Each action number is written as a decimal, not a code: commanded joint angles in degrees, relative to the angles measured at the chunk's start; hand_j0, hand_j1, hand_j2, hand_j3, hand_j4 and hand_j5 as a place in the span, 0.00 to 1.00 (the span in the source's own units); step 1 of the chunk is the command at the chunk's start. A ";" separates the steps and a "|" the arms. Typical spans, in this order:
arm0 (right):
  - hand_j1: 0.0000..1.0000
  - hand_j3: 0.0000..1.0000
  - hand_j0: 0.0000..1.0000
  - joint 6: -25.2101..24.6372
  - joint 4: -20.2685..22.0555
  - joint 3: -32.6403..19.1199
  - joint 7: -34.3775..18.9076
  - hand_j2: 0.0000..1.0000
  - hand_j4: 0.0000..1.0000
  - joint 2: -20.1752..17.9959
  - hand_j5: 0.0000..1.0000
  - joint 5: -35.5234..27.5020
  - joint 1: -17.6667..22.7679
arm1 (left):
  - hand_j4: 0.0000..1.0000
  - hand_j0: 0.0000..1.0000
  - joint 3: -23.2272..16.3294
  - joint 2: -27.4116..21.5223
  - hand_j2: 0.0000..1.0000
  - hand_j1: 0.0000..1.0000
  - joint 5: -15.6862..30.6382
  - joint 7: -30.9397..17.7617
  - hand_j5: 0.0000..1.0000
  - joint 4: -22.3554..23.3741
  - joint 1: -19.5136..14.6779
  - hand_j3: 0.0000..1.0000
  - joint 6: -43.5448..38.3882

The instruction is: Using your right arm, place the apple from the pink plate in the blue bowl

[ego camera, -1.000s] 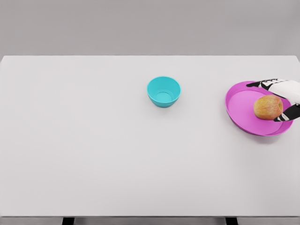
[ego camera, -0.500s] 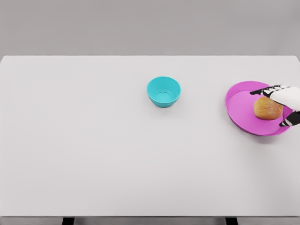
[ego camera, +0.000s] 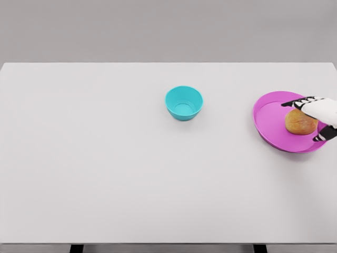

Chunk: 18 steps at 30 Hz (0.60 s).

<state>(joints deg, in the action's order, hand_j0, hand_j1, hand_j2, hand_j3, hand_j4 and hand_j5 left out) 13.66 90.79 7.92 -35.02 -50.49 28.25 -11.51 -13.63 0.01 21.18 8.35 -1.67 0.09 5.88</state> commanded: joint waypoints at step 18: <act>1.00 1.00 1.00 0.05 -2.37 0.26 0.02 1.00 1.00 0.57 1.00 0.06 -1.23 | 1.00 1.00 0.00 -0.01 1.00 1.00 0.00 0.00 1.00 0.00 0.00 1.00 0.01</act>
<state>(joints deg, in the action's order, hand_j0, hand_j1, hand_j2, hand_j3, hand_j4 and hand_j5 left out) 13.81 88.45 8.10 -35.02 -50.04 28.42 -12.74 -13.63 0.01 21.18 8.35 -1.67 0.09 5.86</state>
